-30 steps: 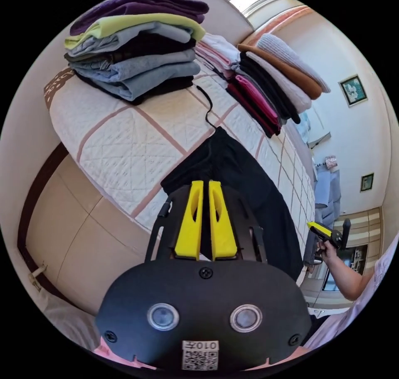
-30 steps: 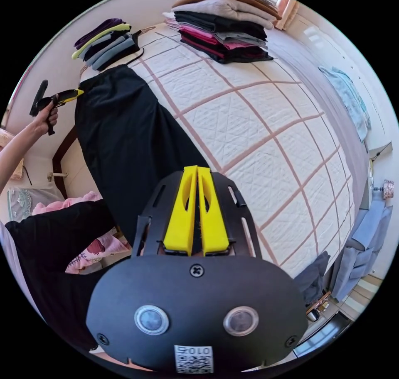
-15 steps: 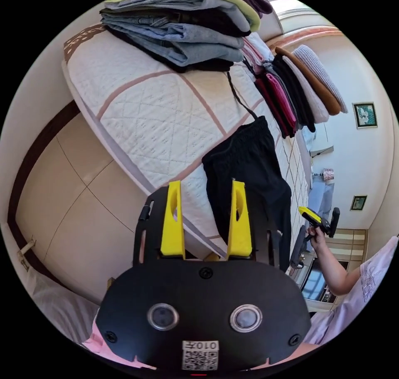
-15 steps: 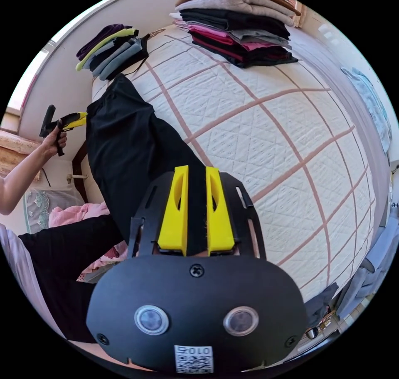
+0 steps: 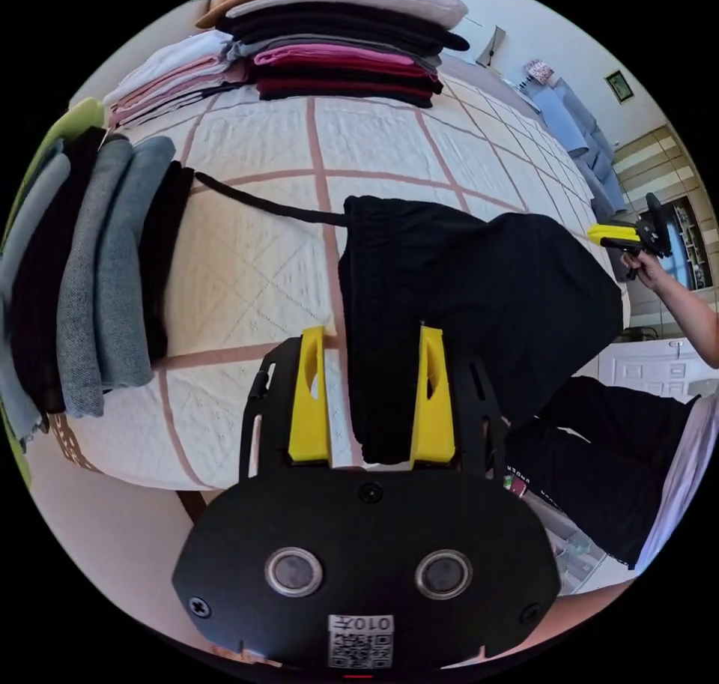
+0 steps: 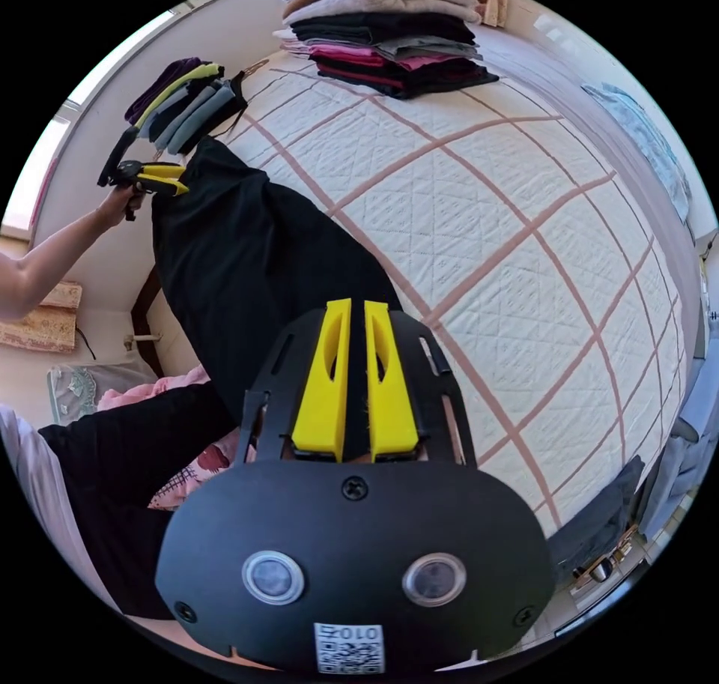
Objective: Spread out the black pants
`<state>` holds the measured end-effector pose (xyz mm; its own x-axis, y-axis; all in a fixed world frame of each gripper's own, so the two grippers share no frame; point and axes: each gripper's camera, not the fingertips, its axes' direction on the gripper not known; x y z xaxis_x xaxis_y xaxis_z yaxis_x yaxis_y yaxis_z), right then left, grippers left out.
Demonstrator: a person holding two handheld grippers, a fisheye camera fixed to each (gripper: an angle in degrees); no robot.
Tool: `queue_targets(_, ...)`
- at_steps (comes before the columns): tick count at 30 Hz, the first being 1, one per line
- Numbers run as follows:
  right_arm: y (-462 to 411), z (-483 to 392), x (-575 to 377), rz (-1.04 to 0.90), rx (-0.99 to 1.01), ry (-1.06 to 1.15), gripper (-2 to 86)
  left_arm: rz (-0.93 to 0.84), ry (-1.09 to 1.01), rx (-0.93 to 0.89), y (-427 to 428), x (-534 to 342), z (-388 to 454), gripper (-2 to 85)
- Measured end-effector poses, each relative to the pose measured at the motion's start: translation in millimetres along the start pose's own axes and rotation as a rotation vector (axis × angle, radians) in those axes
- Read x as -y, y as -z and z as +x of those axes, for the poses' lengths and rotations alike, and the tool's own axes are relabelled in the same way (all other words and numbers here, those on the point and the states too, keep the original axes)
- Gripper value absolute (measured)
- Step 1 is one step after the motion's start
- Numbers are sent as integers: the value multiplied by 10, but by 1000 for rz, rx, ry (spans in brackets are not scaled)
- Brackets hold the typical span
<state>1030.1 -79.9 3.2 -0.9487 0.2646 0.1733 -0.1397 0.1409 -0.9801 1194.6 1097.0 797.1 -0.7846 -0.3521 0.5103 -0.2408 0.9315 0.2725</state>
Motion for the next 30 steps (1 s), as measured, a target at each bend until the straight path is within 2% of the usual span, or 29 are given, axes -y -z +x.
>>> queue_targets(6,-88,136,-338,-8,40,-107,43,40,-55,270,-163,-73,632,141)
queue_targets(8,-73,120,-404,-11,26,-102,38,59,1,280,-243,-84,666,138)
queue_targets(11,-53,131,-452,-18,26,-84,33,143,185,140,-311,-170,443,129)
queue_targets(13,-35,167,-484,-13,27,-86,30,197,331,-17,-388,-278,143,117)
queue_targets(14,-30,205,-512,-11,37,-95,30,205,346,-45,-406,-295,88,115)
queue_targets(16,-36,265,-572,-12,51,-116,29,180,277,-105,-481,-253,10,108)
queue_targets(19,-42,354,-713,-18,46,-161,29,109,169,-39,-485,-129,10,107)
queue_targets(24,-33,442,-903,-16,56,-211,28,123,2,-6,-560,149,-7,111)
queue_targets(28,6,537,-1062,0,66,-273,29,-63,-52,-99,-1064,447,-71,119)
queue_targets(30,32,601,-1175,25,65,-324,30,-52,-33,-91,-1203,459,-55,119)
